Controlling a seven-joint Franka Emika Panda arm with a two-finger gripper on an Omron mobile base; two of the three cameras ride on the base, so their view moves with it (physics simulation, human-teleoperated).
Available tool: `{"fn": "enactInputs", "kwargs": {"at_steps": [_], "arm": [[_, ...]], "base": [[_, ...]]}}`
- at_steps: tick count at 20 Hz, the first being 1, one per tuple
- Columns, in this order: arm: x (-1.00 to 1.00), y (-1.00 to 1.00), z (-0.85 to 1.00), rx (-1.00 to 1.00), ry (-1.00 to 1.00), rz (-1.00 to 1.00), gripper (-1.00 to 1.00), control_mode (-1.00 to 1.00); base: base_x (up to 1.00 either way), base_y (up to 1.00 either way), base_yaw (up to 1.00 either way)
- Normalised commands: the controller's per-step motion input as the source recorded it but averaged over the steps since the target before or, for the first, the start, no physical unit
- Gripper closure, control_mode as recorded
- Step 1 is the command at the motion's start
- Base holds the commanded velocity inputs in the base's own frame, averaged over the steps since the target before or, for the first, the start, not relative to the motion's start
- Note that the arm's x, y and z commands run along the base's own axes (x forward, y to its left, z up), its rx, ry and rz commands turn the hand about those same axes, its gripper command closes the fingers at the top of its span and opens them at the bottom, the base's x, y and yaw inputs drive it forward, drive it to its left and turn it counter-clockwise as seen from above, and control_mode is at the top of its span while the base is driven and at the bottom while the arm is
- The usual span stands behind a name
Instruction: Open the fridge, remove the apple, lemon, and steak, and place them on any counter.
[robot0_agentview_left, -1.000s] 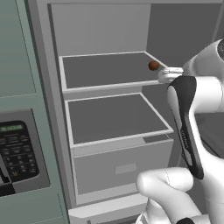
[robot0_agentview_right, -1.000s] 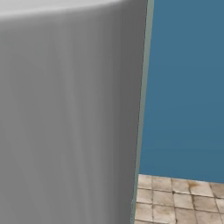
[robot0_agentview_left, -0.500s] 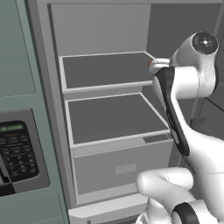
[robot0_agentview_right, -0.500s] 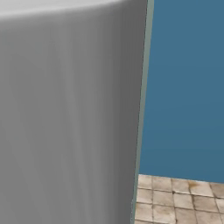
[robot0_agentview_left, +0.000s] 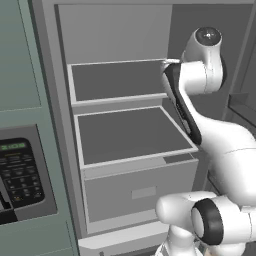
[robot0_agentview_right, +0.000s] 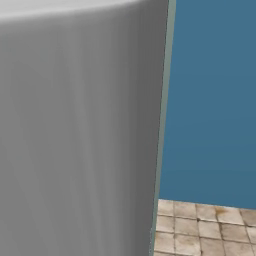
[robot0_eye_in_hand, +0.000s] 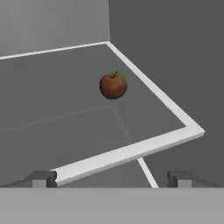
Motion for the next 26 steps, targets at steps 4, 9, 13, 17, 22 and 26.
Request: {"fn": "enactInputs", "kwargs": {"at_steps": [4,9,13,17,22,26], "arm": [[0.71,-0.19,0.00,0.00,0.25,0.00,-1.00,-1.00],[0.54,-0.21,0.00,0.00,0.14,0.00,-1.00,-1.00],[0.46,-0.14,-0.04,0.00,0.07,0.00,-1.00,-1.00],[0.21,-0.10,-0.20,0.00,0.01,0.00,-1.00,-1.00],[0.00,-0.19,-0.46,0.00,0.00,0.00,-1.00,-1.00],[0.05,-0.17,-0.39,0.00,-0.01,0.00,-1.00,-1.00]], "base": [[0.00,0.00,0.00],[0.00,0.00,0.00],[0.00,0.00,0.00],[0.00,0.00,0.00],[0.00,0.00,0.00],[0.00,0.00,0.00]]}}
